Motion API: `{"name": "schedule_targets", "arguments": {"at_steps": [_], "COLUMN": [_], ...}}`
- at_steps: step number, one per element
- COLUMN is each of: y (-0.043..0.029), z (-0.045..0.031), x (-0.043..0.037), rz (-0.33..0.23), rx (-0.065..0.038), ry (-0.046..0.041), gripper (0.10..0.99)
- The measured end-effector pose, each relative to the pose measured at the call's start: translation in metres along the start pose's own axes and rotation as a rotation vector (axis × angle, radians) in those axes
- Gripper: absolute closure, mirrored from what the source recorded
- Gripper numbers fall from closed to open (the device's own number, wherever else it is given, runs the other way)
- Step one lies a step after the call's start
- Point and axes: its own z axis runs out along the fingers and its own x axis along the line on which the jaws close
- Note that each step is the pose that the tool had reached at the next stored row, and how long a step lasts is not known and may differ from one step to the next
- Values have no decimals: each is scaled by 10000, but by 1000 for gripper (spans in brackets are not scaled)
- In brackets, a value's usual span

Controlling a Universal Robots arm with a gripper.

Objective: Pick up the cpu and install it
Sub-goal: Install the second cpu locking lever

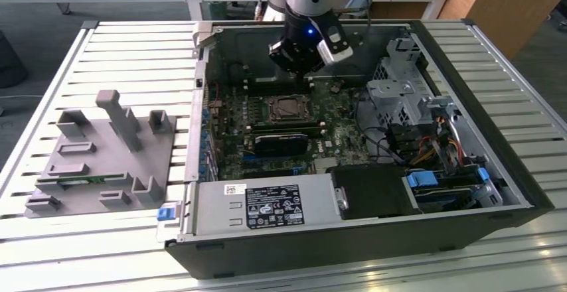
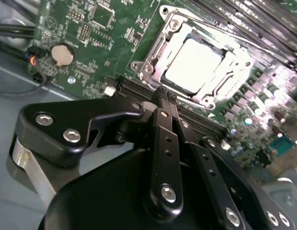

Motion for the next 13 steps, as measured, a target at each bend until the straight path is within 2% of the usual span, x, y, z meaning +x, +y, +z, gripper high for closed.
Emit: {"name": "schedule_targets", "arguments": {"at_steps": [5,11,13], "y": [3,19,23], "z": [-37,-238,-284], "x": [0,0,0], "rz": [1,1,1], "rx": [-2,-1,-1], "ry": [0,0,0], "gripper": [976,976,976]}}
